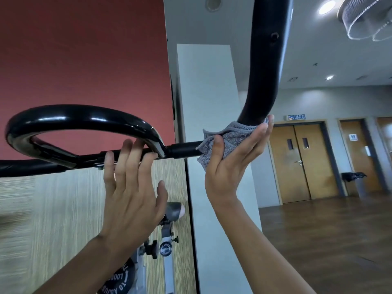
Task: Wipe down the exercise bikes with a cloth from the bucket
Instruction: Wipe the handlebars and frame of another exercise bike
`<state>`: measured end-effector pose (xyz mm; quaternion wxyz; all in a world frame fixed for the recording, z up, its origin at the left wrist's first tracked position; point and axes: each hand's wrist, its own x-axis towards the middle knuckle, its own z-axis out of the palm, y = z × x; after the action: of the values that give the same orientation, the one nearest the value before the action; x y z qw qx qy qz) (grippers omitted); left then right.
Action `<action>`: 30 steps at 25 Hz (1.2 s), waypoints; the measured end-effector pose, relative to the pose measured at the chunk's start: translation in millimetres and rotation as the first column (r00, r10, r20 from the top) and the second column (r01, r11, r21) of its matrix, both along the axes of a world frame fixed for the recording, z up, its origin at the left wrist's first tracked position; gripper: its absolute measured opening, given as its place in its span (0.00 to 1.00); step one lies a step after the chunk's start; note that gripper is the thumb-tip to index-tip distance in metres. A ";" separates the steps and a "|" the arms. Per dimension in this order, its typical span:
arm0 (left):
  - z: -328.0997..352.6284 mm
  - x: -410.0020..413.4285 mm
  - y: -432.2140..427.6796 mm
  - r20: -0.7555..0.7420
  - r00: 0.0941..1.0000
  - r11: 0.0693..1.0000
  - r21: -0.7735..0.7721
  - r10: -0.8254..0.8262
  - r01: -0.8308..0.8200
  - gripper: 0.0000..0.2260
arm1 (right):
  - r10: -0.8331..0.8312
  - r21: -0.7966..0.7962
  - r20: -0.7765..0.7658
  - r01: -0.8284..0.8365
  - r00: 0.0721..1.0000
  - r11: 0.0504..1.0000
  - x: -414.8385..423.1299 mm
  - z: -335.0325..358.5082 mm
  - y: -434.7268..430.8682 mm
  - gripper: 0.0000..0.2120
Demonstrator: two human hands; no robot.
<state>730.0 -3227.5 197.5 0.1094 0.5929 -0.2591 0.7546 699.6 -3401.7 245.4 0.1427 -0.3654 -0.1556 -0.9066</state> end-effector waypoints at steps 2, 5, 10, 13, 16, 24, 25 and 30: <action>4.6 1.0 4.3 0.003 1.000 1.000 -0.024 0.006 -0.006 0.26 | 0.095 0.061 -0.010 -0.094 0.995 0.994 7.9 -1.7 7.5 0.37; 6.5 9.4 13.9 -0.039 0.993 0.993 -0.040 0.107 -0.109 0.32 | 0.254 0.156 -0.002 -0.251 0.967 0.955 19.7 -3.8 22.2 0.33; 7.3 24.6 14.2 -0.072 0.967 0.970 0.022 0.243 -0.242 0.33 | 0.440 0.270 0.040 -0.434 0.897 0.860 35.3 -2.4 54.4 0.33; 6.7 27.4 18.2 -0.028 0.976 0.977 0.020 0.214 -0.214 0.33 | 0.575 0.304 0.032 -0.556 0.818 0.774 37.3 -1.5 76.2 0.33; 5.4 29.2 25.8 0.001 0.991 0.991 0.024 0.134 -0.134 0.34 | 0.629 0.335 0.032 -0.601 0.777 0.725 42.5 -1.6 96.2 0.34; 4.6 36.5 41.3 -0.058 0.998 0.995 0.103 -0.005 0.011 0.38 | 0.852 0.418 -0.042 -0.765 0.522 0.490 34.9 -8.7 141.1 0.34; 3.6 36.8 39.5 -0.055 0.998 0.995 0.098 -0.019 0.025 0.38 | 0.873 0.428 -0.065 -0.777 0.483 0.462 31.0 -10.9 140.4 0.35; 3.6 35.6 38.6 -0.067 0.997 0.998 0.059 -0.033 0.037 0.40 | 0.634 0.241 -0.320 -0.587 0.704 0.773 10.2 -64.0 126.7 0.31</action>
<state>765.5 -3188.9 201.1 0.1134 0.6160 -0.2883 0.7243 709.8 -3274.9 181.4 0.4845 -0.4536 -0.1819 -0.7255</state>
